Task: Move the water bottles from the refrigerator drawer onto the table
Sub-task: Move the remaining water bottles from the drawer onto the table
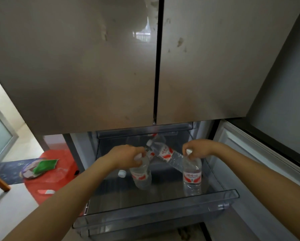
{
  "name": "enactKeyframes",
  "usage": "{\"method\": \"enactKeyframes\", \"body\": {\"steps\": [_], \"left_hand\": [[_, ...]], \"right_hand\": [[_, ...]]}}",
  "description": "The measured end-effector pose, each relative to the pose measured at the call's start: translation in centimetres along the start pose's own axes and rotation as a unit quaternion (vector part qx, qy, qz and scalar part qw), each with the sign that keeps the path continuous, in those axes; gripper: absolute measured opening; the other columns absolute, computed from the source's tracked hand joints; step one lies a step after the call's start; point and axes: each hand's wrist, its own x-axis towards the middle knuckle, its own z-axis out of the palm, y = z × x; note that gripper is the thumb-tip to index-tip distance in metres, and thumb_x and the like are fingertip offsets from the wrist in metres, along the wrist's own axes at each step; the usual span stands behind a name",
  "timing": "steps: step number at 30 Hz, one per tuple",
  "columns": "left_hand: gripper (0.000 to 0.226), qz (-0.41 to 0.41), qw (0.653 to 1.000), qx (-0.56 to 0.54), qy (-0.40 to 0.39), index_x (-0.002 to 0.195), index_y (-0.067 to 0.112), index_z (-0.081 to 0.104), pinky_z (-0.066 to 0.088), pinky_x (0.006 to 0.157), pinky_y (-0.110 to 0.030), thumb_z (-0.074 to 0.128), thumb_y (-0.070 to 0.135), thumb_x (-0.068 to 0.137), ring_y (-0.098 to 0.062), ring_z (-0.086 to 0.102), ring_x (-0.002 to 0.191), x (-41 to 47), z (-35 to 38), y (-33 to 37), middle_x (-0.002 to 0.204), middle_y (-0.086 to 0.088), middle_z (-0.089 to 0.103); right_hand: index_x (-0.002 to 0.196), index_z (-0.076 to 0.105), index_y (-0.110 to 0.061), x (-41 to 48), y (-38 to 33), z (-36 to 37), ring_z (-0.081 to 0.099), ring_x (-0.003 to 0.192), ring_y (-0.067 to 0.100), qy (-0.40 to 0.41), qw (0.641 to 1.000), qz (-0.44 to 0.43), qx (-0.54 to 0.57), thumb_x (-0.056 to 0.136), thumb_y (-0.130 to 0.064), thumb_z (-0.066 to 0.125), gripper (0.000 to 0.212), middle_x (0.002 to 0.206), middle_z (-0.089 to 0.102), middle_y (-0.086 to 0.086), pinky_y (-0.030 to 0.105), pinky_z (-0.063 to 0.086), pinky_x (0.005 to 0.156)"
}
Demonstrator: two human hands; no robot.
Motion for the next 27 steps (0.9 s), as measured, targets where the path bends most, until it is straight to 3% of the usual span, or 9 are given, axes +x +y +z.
{"method": "enactKeyframes", "body": {"steps": [3, 7, 10, 13, 17, 24, 27], "left_hand": [[0.037, -0.016, 0.999, 0.032, 0.037, 0.123, 0.029, 0.037, 0.037, 0.065, -0.03, 0.047, 0.037, 0.089, -0.021, 0.053, 0.088, 0.8, 0.6, 0.9, 0.107, -0.004, 0.054], [0.04, -0.035, 0.995, 0.028, 0.088, 0.125, 0.026, 0.034, 0.042, 0.064, -0.03, 0.045, 0.042, 0.09, -0.025, 0.058, 0.092, 1.9, 1.3, 2.0, 0.118, -0.009, 0.052], [0.042, -0.044, 0.99, 0.043, 0.129, 0.126, 0.022, 0.034, 0.045, 0.069, -0.032, 0.042, 0.043, 0.091, -0.027, 0.056, 0.099, 2.4, 1.9, 2.6, 0.12, -0.01, 0.049], [0.033, -0.056, 0.982, -0.024, 0.176, 0.121, 0.02, 0.04, 0.041, 0.069, -0.029, 0.04, 0.037, 0.094, -0.024, 0.051, 0.102, 2.4, 2.9, 2.3, 0.119, -0.009, 0.046], [0.025, -0.048, 0.972, -0.081, 0.216, 0.115, 0.019, 0.046, 0.032, 0.064, -0.023, 0.041, 0.032, 0.094, -0.014, 0.043, 0.083, 1.3, 4.0, 2.1, 0.113, -0.005, 0.044], [0.023, -0.06, 0.963, -0.105, 0.243, 0.106, 0.013, 0.054, 0.032, 0.062, -0.028, 0.049, 0.031, 0.091, -0.018, 0.043, 0.074, 0.4, 4.3, 0.9, 0.103, -0.007, 0.046], [0.041, -0.065, 0.952, -0.134, 0.266, 0.097, 0.01, 0.06, 0.032, 0.06, -0.028, 0.041, 0.044, 0.083, -0.03, 0.053, 0.073, -0.1, 4.3, 0.4, 0.095, -0.011, 0.05]], "right_hand": [[0.121, 0.044, -0.019, 0.3, -0.2, -0.1, 0.052, 0.086, 0.02, 0.008, 0.999, 0.026, -0.048, 0.091, -0.031, 0.049, 0.032, 0.1, 0.053, 0.002, 0.031, 0.042, 0.073], [0.134, 0.03, -0.017, 0.6, -0.4, 1.0, 0.053, 0.101, 0.027, 0.025, 0.997, 0.033, -0.059, 0.092, -0.038, 0.046, 0.05, 0.124, 0.046, 0.012, 0.034, 0.044, 0.079], [0.136, 0.03, -0.015, 0.5, -1.3, 1.8, 0.053, 0.103, 0.028, 0.05, 0.997, 0.012, -0.053, 0.094, -0.035, 0.042, 0.048, 0.127, 0.039, 0.011, 0.034, 0.044, 0.077], [0.134, 0.033, -0.014, 0.4, -2.1, 3.0, 0.053, 0.096, 0.025, 0.096, 0.993, -0.017, -0.06, 0.095, -0.029, 0.04, 0.043, 0.124, 0.041, 0.01, 0.032, 0.041, 0.072], [0.136, 0.033, -0.019, -0.1, -2.1, 3.8, 0.053, 0.1, 0.026, 0.137, 0.989, -0.038, -0.033, 0.095, -0.029, 0.041, 0.043, 0.125, 0.04, 0.008, 0.031, 0.042, 0.075], [0.112, 0.059, -0.018, -0.3, -1.3, 3.3, 0.052, 0.095, 0.018, 0.212, 0.972, -0.031, 0.097, 0.082, -0.017, 0.062, 0.031, 0.101, 0.047, 0.0, 0.027, 0.043, 0.08], [0.1, 0.064, -0.014, -1.4, -0.4, 2.2, 0.057, 0.098, 0.018, 0.265, 0.945, -0.014, 0.189, 0.076, -0.009, 0.068, 0.025, 0.098, 0.056, -0.001, 0.025, 0.044, 0.078]]}}
